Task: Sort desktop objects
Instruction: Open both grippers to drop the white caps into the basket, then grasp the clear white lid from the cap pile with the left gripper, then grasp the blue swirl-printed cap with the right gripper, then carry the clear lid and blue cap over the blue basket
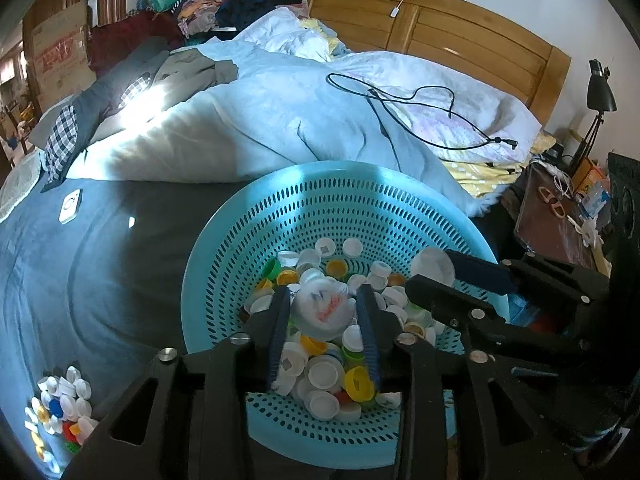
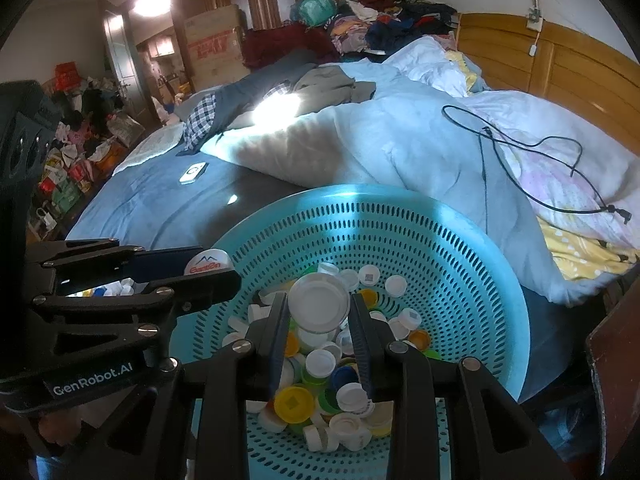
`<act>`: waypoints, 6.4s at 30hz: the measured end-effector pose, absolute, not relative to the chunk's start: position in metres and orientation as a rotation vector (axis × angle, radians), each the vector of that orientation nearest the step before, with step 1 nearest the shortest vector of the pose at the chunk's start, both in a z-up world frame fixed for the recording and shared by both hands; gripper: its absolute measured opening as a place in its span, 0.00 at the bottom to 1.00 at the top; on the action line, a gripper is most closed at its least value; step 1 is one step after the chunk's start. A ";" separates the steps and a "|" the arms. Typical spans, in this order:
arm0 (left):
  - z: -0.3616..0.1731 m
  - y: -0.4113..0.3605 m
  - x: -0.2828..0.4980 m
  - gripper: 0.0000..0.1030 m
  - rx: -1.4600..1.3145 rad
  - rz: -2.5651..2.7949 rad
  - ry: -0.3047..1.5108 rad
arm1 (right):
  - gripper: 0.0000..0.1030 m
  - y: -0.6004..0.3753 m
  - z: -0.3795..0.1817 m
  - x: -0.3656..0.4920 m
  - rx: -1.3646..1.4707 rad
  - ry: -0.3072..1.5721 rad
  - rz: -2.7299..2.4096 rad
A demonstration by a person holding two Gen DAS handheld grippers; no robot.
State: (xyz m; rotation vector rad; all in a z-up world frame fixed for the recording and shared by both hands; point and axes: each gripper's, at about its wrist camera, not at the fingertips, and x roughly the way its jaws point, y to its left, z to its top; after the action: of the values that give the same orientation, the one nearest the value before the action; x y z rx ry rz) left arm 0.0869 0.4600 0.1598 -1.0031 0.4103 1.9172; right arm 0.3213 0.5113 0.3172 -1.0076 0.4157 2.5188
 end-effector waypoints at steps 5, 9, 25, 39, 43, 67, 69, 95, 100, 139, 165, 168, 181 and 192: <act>0.162 0.451 0.082 0.40 -1.001 1.934 0.384 | 0.42 0.512 0.318 0.324 -0.999 0.425 2.509; 0.162 0.431 0.073 0.41 -0.990 1.964 0.370 | 0.48 0.505 0.320 0.322 -0.991 0.423 2.521; 0.034 0.060 -0.011 0.41 -1.323 2.583 -0.062 | 0.55 0.402 0.276 0.265 -1.185 0.367 2.709; -0.013 0.005 -0.045 0.48 -1.292 2.606 -0.214 | 0.58 0.334 0.253 0.220 -1.362 0.227 2.743; -0.016 0.013 -0.050 0.34 -1.291 2.627 -0.139 | 0.58 0.323 0.252 0.212 -1.377 0.189 2.750; 0.022 -0.027 -0.018 0.33 -1.302 2.655 -0.034 | 0.58 0.258 0.242 0.182 -1.455 0.158 2.911; 0.023 -0.037 -0.018 0.33 -1.294 2.674 -0.091 | 0.57 0.237 0.238 0.170 -1.487 0.119 2.955; 0.028 -0.070 -0.018 0.33 -1.262 2.681 -0.223 | 0.44 0.088 0.145 0.011 -1.644 -0.100 2.992; 0.033 -0.066 -0.014 0.33 -1.260 2.694 -0.211 | 0.32 0.091 0.154 0.021 -1.623 -0.129 2.986; 0.129 0.223 0.043 0.33 -0.964 2.459 0.370 | 0.32 0.349 0.328 0.258 -0.977 0.232 2.789; 0.167 0.405 0.090 0.33 -0.862 2.145 0.485 | 0.32 0.471 0.333 0.338 -0.865 0.393 2.597; 0.167 0.425 0.091 0.33 -0.898 2.086 0.487 | 0.32 0.482 0.331 0.341 -0.881 0.404 2.579; 0.147 0.461 0.088 0.33 -1.066 1.944 0.460 | 0.32 0.509 0.314 0.350 -0.933 0.475 2.545; 0.145 0.464 0.085 0.33 -1.071 1.953 0.452 | 0.32 0.510 0.306 0.343 -0.952 0.486 2.551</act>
State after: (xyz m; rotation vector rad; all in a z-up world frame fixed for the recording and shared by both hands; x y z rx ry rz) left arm 0.0847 0.4638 0.1447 -1.0709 0.4520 1.9528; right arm 0.3434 0.5095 0.3063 -0.9521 0.4855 2.5508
